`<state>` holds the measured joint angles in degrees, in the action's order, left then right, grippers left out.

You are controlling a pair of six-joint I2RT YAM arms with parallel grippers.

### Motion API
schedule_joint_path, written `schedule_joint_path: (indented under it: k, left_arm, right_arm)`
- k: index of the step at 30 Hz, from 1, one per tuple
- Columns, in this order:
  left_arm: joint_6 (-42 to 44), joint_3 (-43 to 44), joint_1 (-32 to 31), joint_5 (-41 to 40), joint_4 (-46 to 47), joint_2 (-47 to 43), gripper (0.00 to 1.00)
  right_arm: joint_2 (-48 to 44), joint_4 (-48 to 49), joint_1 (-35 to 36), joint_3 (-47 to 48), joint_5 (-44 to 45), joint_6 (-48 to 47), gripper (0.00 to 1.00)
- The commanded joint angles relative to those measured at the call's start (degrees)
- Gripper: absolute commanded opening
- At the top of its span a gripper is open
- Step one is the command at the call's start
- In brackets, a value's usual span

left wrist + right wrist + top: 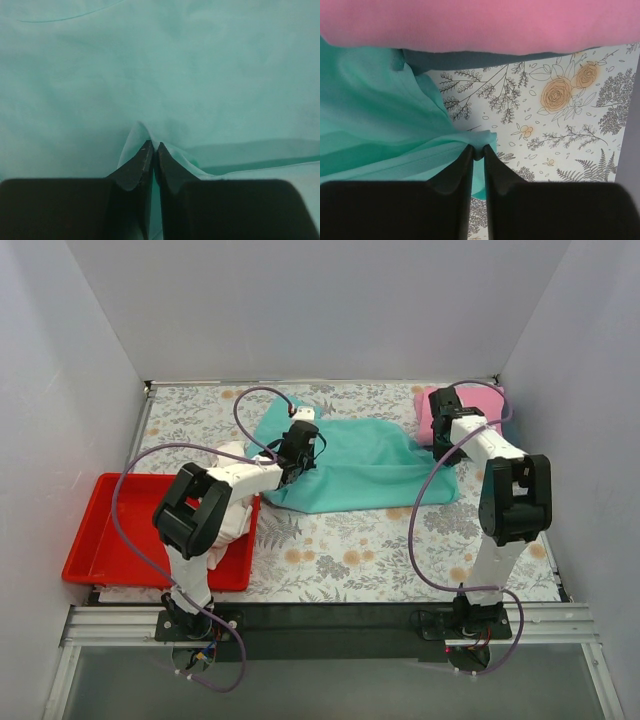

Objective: Fold and stack the t-shirts
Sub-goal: Fold the tshirt

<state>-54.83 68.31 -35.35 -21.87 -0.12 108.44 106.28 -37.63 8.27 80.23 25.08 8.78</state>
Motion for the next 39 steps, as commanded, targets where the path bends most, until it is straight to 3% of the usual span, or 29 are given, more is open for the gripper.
schedule_joint_path:
  k: [1, 3, 4, 7, 8, 12, 19, 30, 34, 39]
  left_arm:
    - [0.69, 3.05, 0.73, -1.5, -2.6, 0.89, 0.18]
    - [0.69, 3.67, 0.9, -2.82, -2.95, 1.07, 0.35]
    - [0.6, 3.93, 0.9, -3.96, -3.3, 0.89, 0.53]
    - [0.25, 4.28, 0.9, -4.85, -3.31, -0.16, 0.75]
    - [-0.19, 4.02, 0.81, -4.85, -3.13, -1.29, 0.77]
    - [-1.6, 0.26, -0.15, -2.32, -0.24, -4.73, 0.79]
    - [-3.96, -4.41, -5.07, 4.98, 7.32, -5.09, 0.8]
    - [-5.2, -8.62, -7.18, 9.65, 11.37, 2.38, 0.8]
    - [-6.16, -12.4, -7.71, 8.08, 10.76, 2.12, 0.8]
    - [-8.53, -18.38, -8.94, 7.19, 9.0, -1.21, 0.8]
  right_arm:
    - [1.04, -2.01, -0.36, 3.79, -0.47, -1.22, 0.13]
    - [-0.1, -2.19, -0.45, 3.71, -0.38, -1.3, 0.35]
    - [-0.8, -2.1, -0.45, 3.19, 0.05, -1.22, 0.41]
    - [-4.49, -1.84, -0.36, 1.96, 1.37, -0.6, 0.52]
    - [-5.72, -1.31, -0.36, 1.34, 1.29, -0.43, 0.54]
    - [-13.89, 4.04, 0.16, -8.64, -5.46, 0.72, 0.57]
    - [-18.74, 18.02, 1.22, -22.99, -32.78, 1.68, 0.58]
    - [-6.01, 23.22, 1.31, -23.35, -33.33, 1.41, 0.56]
    - [-7.57, 22.16, 1.31, -26.77, -34.65, 3.35, 0.56]
    - [-13.44, 21.98, 1.31, -34.86, -42.3, 6.95, 0.56]
